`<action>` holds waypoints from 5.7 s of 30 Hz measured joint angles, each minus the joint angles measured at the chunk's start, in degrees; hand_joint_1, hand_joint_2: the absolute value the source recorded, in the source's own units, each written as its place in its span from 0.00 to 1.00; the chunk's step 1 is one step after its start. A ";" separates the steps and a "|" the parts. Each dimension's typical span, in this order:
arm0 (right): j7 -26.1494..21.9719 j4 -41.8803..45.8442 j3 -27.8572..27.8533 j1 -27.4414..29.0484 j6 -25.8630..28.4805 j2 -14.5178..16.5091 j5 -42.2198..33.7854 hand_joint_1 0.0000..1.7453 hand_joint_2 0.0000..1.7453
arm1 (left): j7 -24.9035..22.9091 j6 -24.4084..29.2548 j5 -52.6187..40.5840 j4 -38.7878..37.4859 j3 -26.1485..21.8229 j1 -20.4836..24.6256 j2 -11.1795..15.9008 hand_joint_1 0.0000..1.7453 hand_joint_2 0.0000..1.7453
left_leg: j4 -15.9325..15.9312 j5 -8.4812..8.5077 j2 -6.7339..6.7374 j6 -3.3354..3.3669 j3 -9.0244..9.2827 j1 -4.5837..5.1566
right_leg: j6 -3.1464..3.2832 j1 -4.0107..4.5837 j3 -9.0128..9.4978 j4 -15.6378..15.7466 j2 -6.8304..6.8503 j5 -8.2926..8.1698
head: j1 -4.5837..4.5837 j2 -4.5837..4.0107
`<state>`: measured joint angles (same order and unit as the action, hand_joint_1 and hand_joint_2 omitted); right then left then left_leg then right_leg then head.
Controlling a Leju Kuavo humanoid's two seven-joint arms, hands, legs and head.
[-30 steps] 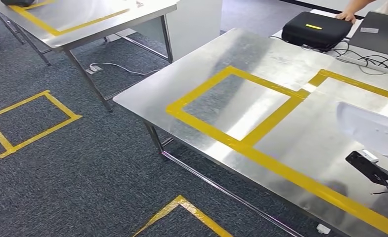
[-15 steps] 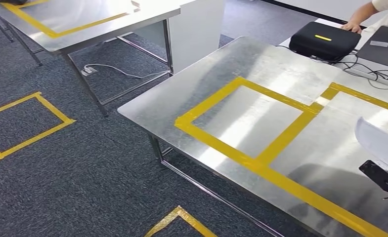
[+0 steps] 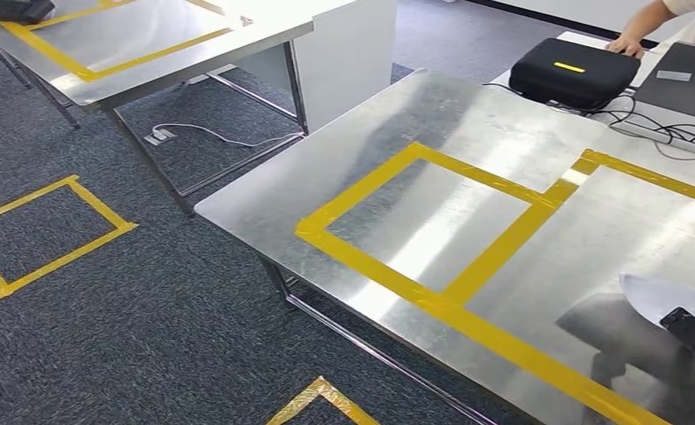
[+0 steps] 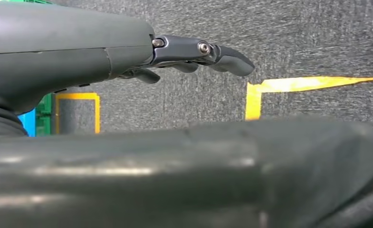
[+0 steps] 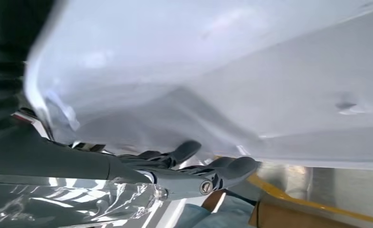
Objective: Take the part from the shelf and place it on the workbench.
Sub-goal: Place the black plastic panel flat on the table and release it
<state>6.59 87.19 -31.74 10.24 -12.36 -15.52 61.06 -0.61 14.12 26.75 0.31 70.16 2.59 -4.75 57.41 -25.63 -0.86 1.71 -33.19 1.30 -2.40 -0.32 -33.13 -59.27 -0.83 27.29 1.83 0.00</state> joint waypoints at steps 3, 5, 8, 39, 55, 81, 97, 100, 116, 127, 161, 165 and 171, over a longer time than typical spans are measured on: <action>-0.53 2.31 0.40 0.17 1.80 0.42 -0.01 0.00 0.00 | -0.08 -0.06 0.53 0.00 0.00 -0.02 -0.07 0.00 0.00 | -0.27 0.12 -0.02 -1.01 0.00 -0.04 | 0.18 0.01 -0.06 -0.03 0.08 -0.03 | 0.01 0.00; -0.78 5.38 1.80 0.44 5.14 0.65 -0.01 0.00 0.00 | -0.19 -0.06 1.00 0.00 0.00 -0.03 -0.14 0.00 0.00 | -0.34 0.17 -0.02 -1.26 -0.02 -0.05 | 0.28 0.00 -0.08 -0.05 0.09 -0.07 | 0.02 0.00; 0.92 11.47 6.18 0.54 10.71 0.69 0.15 0.00 0.00 | -0.40 -0.03 1.51 0.00 0.00 -0.02 -0.33 0.00 0.00 | -0.35 0.22 -0.02 -1.40 -0.02 -0.03 | 0.33 0.00 -0.07 -0.05 0.08 -0.11 | 0.02 0.00; 12.19 23.11 22.25 -0.96 7.05 -6.77 0.25 0.00 0.00 | 0.26 0.04 3.37 0.00 0.10 -0.18 -0.86 0.00 0.00 | -0.34 0.34 -0.18 -1.30 -0.07 0.04 | 0.24 -0.10 0.05 0.47 0.27 -0.41 | 0.01 0.00; 7.18 0.41 -6.98 0.10 -14.00 -1.68 9.35 0.00 0.00 | 0.65 -1.45 2.04 0.00 3.10 -0.03 -0.08 0.00 0.00 | -0.34 0.22 -0.16 -1.14 0.00 0.11 | 0.21 -0.15 0.17 0.51 0.24 -0.36 | 0.03 0.00; 1.89 5.09 -7.08 -2.84 5.00 4.47 -22.35 0.00 0.00 | 2.42 0.14 6.12 0.00 2.34 -0.78 -0.57 0.00 0.00 | -0.34 0.28 -0.18 -1.15 0.01 0.12 | 0.18 -0.15 0.26 0.50 0.27 -0.39 | 0.03 0.00; 15.47 -0.44 -8.12 -0.30 -13.52 -1.57 -26.42 0.00 0.00 | 3.54 -1.00 2.64 -0.01 1.77 -1.28 0.67 0.00 0.00 | -0.35 0.04 -0.22 -0.97 0.31 0.10 | 0.04 -0.11 0.45 0.72 0.38 -0.20 | 0.04 0.00; 12.88 -2.33 -8.26 -0.18 -12.00 -2.24 -16.42 0.00 0.00 | 2.82 -1.00 2.31 0.00 1.77 -1.15 0.84 0.00 0.00 | -0.35 0.07 -0.07 -1.01 0.27 0.14 | -0.01 -0.13 0.62 0.73 0.14 -0.37 | 0.03 0.00; 6.20 -0.11 -6.09 -1.69 4.06 -1.99 -5.26 0.00 0.00 | 1.80 -0.38 3.46 0.00 1.67 -0.91 0.51 0.00 0.00 | -0.35 0.09 -0.01 -0.99 0.16 0.15 | -0.05 -0.15 0.61 0.76 0.11 -0.40 | 0.03 0.00; 0.53 17.58 10.85 -4.14 29.22 -3.66 2.64 0.00 0.00 | 2.33 0.39 4.09 0.00 1.22 -1.03 -0.74 0.00 0.00 | -0.35 0.23 -0.08 -0.99 0.20 0.12 | -0.04 -0.13 0.58 0.76 0.22 -0.42 | 0.03 0.00; -8.29 29.54 46.86 -11.34 20.65 -7.62 -2.94 0.00 0.00 | 1.86 1.44 3.92 0.00 0.87 -0.72 -1.01 0.00 1.00 | -3.00 1.55 -0.12 -0.62 1.26 0.21 | -0.36 -0.24 1.96 4.01 0.22 -2.02 | 0.02 0.00; -8.31 29.69 51.00 -13.28 21.98 -8.23 -1.63 0.00 0.00 | 1.71 1.55 3.94 0.00 0.87 -0.58 -0.96 0.00 1.00 | -6.42 3.23 -0.17 -0.88 2.73 -0.08 | 0.70 0.13 3.61 7.54 0.32 -3.56 | 0.06 0.00; -8.49 30.02 56.61 -16.05 23.10 -8.89 0.01 0.00 1.00 | 1.51 1.64 3.91 -0.02 0.88 -0.34 -0.84 0.00 1.00 | -15.60 7.03 -0.16 -0.68 8.17 -0.16 | 0.19 0.20 9.42 17.63 0.32 -7.77 | 0.05 0.00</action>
<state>-1.90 117.21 24.88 -5.81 10.73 -24.41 61.07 0.90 15.76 30.65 0.29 71.04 2.25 -5.59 41.81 -18.60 -1.01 1.03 -25.02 1.14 -2.21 -0.12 -23.71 -41.64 -0.51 19.52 1.88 0.00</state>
